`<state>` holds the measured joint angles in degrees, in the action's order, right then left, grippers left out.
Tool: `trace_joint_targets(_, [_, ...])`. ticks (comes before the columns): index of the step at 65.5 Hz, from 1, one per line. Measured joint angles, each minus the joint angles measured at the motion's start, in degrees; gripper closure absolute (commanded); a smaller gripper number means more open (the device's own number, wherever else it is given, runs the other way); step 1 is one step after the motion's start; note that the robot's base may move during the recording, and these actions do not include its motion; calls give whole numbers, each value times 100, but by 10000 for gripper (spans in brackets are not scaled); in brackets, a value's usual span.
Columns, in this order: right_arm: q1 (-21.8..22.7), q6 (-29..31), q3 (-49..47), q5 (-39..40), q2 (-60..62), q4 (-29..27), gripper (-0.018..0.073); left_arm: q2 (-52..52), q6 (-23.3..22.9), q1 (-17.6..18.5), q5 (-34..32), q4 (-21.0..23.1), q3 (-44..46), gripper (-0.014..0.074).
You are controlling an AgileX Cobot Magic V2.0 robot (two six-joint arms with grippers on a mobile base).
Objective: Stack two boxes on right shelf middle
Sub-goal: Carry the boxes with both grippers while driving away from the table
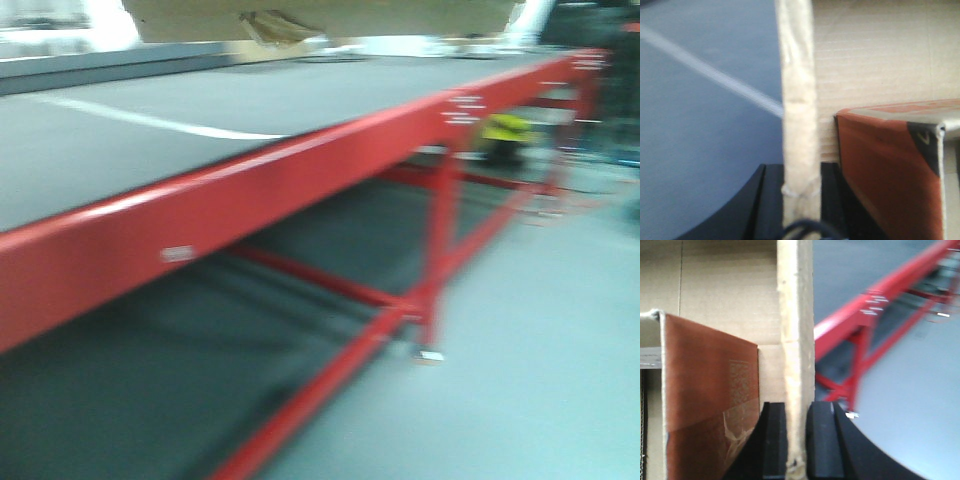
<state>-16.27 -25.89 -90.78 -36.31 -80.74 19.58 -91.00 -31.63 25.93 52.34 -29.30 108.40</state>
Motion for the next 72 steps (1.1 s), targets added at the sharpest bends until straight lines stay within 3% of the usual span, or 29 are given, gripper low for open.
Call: trace_joint_targets(72, [0, 0, 0, 0, 0, 0, 720, 0, 0, 0, 0, 0, 0, 707])
